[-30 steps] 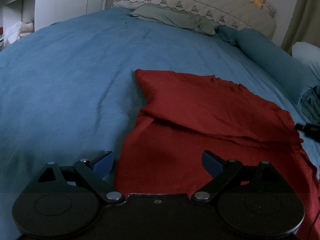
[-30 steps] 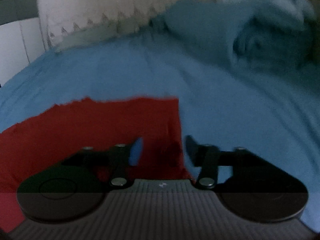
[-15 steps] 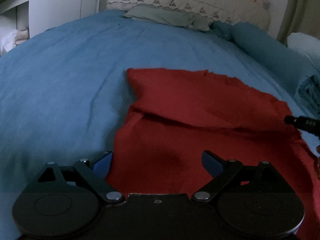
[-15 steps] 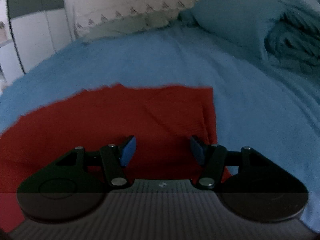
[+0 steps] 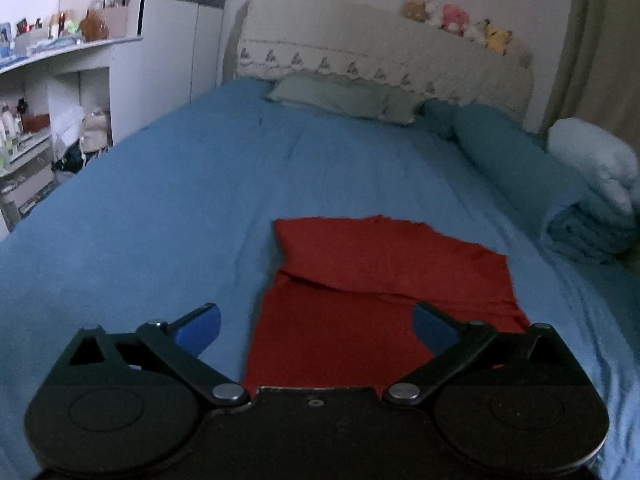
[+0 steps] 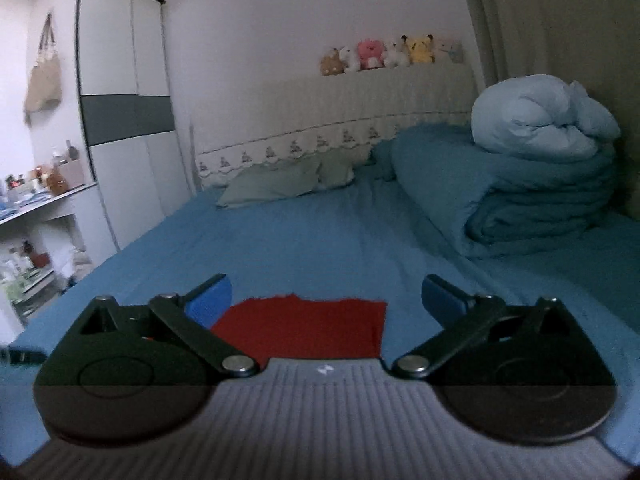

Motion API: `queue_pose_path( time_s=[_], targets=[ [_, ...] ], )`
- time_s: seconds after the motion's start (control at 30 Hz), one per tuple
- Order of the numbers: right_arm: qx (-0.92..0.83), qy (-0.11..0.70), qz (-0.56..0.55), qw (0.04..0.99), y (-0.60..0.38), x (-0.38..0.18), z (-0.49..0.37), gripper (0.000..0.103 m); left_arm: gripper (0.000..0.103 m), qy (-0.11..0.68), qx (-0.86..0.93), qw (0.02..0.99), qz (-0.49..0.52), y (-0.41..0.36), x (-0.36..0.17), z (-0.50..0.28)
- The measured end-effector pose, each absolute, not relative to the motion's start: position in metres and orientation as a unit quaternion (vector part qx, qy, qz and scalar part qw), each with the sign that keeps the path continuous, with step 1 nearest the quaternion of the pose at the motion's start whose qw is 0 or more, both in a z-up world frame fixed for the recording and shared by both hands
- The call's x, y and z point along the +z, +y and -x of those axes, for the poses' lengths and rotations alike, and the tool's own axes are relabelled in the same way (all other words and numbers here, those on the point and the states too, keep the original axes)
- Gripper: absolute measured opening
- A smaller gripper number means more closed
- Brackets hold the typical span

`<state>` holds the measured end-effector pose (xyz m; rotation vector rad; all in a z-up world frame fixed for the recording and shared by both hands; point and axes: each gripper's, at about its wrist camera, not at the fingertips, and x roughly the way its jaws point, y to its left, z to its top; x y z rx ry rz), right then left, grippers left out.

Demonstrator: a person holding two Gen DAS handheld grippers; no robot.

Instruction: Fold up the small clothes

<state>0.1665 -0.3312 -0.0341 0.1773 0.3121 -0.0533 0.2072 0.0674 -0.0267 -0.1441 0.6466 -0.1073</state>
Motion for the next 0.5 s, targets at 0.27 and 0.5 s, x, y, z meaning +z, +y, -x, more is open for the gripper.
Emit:
queue_pose_path(
  time_s=[0.27, 0.5],
  targets=[
    [-0.038, 0.257, -0.069, 0.963, -0.337, -0.075, -0.063, 0.103, 0.103, 0.349, -0.068, 0.933, 0.06, 0.079, -0.052, -0.129],
    [-0.056, 0.328, -0.112, 0.936, -0.339, -0.154, -0.026, 0.103, 0.085, 0.405, -0.05, 0.906, 0.11, 0.099, -0.121, -0.104]
  ],
)
